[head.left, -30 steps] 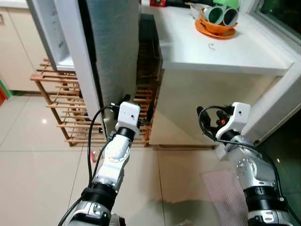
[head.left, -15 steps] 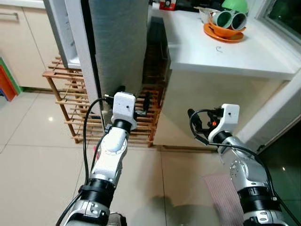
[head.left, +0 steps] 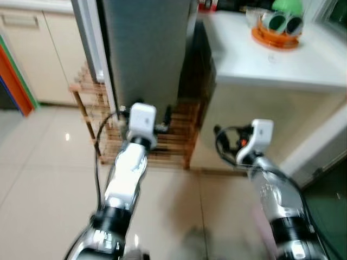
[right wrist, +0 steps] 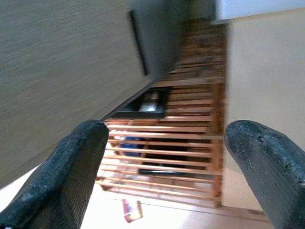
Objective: Restocking fridge
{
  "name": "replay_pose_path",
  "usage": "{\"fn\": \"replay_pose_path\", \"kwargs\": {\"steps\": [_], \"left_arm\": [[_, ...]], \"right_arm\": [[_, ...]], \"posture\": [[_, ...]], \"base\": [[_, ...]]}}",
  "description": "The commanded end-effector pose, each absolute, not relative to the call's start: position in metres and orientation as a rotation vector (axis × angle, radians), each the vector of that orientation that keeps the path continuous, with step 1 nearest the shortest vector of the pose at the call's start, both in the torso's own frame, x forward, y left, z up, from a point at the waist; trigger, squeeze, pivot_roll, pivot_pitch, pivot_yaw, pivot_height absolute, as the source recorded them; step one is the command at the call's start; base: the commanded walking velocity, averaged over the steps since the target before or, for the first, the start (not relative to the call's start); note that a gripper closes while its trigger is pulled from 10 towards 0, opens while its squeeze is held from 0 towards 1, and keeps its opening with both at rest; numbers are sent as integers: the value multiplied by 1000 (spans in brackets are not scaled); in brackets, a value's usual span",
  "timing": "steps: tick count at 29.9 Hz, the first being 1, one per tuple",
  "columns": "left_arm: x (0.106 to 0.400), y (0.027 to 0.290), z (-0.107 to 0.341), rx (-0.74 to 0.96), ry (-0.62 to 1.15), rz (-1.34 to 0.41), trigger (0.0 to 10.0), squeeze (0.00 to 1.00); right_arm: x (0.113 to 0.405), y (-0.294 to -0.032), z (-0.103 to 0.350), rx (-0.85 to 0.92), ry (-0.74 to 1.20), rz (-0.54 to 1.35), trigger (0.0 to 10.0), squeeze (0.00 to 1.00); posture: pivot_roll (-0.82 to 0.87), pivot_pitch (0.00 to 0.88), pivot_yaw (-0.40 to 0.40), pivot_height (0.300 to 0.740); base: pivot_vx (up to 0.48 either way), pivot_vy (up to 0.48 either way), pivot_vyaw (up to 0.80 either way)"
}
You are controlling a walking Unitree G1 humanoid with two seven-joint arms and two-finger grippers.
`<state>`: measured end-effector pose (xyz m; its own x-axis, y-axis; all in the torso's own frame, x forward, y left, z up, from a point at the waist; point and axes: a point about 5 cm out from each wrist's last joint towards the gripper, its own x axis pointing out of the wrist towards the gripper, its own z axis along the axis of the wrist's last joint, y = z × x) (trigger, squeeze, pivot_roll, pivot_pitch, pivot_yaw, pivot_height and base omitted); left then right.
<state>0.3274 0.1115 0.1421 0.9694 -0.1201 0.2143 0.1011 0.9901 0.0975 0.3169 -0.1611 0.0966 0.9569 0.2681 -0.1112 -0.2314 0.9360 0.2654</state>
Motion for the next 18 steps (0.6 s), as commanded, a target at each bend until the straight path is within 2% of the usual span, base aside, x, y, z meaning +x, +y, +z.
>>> {"fn": "replay_pose_path", "kwargs": {"steps": [1, 5, 8, 9, 11, 16, 18], "left_arm": [[327, 108, 144, 84, -224, -104, 10000, 0], [329, 111, 145, 93, -221, -89, 10000, 0], [330, 111, 145, 107, -211, -83, 10000, 0], [332, 110, 142, 130, -189, -85, 10000, 0], [332, 108, 140, 143, -174, -84, 10000, 0], [330, 104, 142, 143, -200, -119, 10000, 0], [329, 102, 141, 127, -195, -138, 10000, 0]], "right_arm": [[316, -167, 95, 254, 147, 238, 10000, 247], [316, -166, 95, 253, 140, 246, 10000, 239], [316, -166, 95, 253, 136, 236, 10000, 200], [316, -165, 94, 236, 144, 230, 10000, 157], [317, -165, 94, 225, 142, 224, 10000, 133], [316, -164, 93, 212, 141, 231, 10000, 129], [316, -161, 94, 213, 129, 239, 10000, 133]], "posture": [[-71, 0, -64, 740], [-71, 0, -64, 740], [-72, 0, -62, 740], [-72, 0, -61, 740], [-73, 0, -59, 740], [-73, 0, -57, 740], [-71, 0, -58, 740]], "base": [[0, 472, 456], [0, 464, 453], [270, 399, 300], [0, 0, 0], [0, 0, 0], [0, 0, 0], [439, 0, 0]]}}
